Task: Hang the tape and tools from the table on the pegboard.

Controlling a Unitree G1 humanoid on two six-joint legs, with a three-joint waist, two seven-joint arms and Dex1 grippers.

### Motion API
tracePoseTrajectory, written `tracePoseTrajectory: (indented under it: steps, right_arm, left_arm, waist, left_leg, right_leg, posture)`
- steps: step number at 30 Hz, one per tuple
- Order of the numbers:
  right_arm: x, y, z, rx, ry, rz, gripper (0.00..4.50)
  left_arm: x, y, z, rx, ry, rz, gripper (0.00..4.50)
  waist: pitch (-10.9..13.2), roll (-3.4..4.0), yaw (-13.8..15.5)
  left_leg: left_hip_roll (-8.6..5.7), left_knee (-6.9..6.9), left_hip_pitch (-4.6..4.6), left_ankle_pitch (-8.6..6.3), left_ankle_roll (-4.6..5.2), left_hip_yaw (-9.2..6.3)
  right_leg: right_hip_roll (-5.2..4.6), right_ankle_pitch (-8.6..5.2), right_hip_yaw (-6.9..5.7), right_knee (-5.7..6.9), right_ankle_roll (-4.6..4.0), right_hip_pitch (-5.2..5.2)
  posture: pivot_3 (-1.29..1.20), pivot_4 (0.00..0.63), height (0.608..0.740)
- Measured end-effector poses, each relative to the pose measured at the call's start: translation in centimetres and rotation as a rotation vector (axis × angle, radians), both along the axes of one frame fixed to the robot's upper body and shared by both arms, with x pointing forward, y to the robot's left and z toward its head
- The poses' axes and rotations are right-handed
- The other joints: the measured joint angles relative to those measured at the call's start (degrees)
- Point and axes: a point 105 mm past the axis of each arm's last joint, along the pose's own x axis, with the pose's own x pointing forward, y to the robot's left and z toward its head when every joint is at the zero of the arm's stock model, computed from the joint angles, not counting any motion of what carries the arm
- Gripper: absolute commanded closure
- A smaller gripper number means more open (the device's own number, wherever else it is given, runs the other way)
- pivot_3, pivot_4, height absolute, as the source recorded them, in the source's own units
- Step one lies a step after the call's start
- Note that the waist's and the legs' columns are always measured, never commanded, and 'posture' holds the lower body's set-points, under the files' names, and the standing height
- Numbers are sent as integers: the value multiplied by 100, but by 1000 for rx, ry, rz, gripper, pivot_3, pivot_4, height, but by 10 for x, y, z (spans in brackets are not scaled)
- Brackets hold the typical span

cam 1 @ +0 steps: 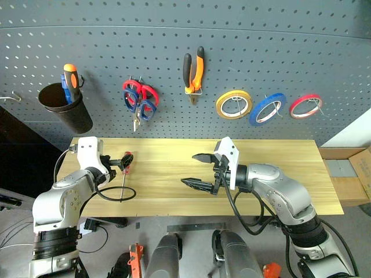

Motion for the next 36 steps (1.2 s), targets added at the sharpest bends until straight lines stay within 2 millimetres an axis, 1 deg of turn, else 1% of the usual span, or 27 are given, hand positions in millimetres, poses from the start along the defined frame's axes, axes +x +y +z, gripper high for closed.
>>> tracePoseTrajectory:
  steps: [3,5,7,9,11,14,16,21,25,28,34,36]
  right_arm:
    - [-3,0,-1,-4,12,5,0]
    - [-3,-2,-2,-16,16,1,0]
    - [-4,-3,-2,-20,18,2,0]
    - [-5,-2,-1,-18,16,7,0]
    - [-6,-2,-1,-19,18,6,0]
    - [-7,-1,-1,-16,26,5,0]
    - [-8,-1,-1,-13,32,8,0]
    - [-11,-3,-2,-25,34,8,0]
    - [-11,-3,-2,-27,33,1,0]
    - [-13,-2,-1,-28,30,5,0]
    - [-13,-2,-3,-36,39,4,0]
    - [-13,-2,-3,-38,43,4,0]
  left_arm:
    - [1,12,-13,31,79,37,59]
    - [1,17,-20,31,110,55,59]
    - [2,18,-23,22,125,64,59]
    - [5,17,-22,17,130,60,59]
    - [12,11,-22,4,131,50,59]
    - [19,2,-26,-9,143,31,59]
    - [20,0,-30,-13,159,22,59]
    - [23,3,-35,-5,174,37,59]
    - [27,3,-45,-13,197,58,59]
    - [30,5,-48,-18,211,74,59]
    - [41,3,-44,-25,187,79,59]
    - [42,4,-45,-24,185,82,415]
  waist:
    - [38,4,-26]
    - [59,4,-20]
    - [72,4,-13]
    - [88,3,-1]
    - [107,7,20]
    - [140,0,10]
    - [146,-1,-4]
    - [147,-1,-28]
    - [152,-3,-17]
    - [166,-8,-15]
    - [184,-4,-14]
    - [185,-2,-18]
  left_leg:
    - [1,-2,0,0,0,2]
    - [1,-4,-2,0,0,2]
    - [2,-4,-8,0,0,0]
    - [2,-4,-9,0,0,0]
    - [0,-3,-9,0,0,0]
    - [0,-3,-11,0,0,1]
    - [0,-6,-18,-1,0,1]
    - [4,-17,-22,-1,0,2]
    - [3,-16,-26,-1,0,1]
    - [3,-15,-27,-1,0,0]
    - [3,-21,-27,-1,0,0]
    - [3,-26,-26,-1,-1,1]
  right_leg:
    - [0,0,1,1,0,-3]
    - [-1,-1,2,-1,0,-7]
    - [-1,-1,0,-2,0,-12]
    - [-3,-1,0,-4,0,-12]
    - [-5,-1,-1,-6,0,-10]
    - [-6,-1,0,-8,1,-11]
    - [-6,-1,1,-12,0,-19]
    - [-6,-1,-1,-22,0,-24]
    - [-7,-1,-3,-27,1,-24]
    - [-8,-1,-5,-27,1,-24]
    - [-8,-1,-5,-31,2,-24]
    - [-8,-1,-5,-34,2,-24]
  posture:
    - [51,344,740]
    - [50,348,740]
    - [48,354,740]
    - [44,360,740]
    - [39,362,740]
    - [36,361,740]
    - [32,358,740]
    - [23,355,740]
    - [20,359,740]
    - [17,368,740]
    - [7,373,740]
    - [6,373,740]
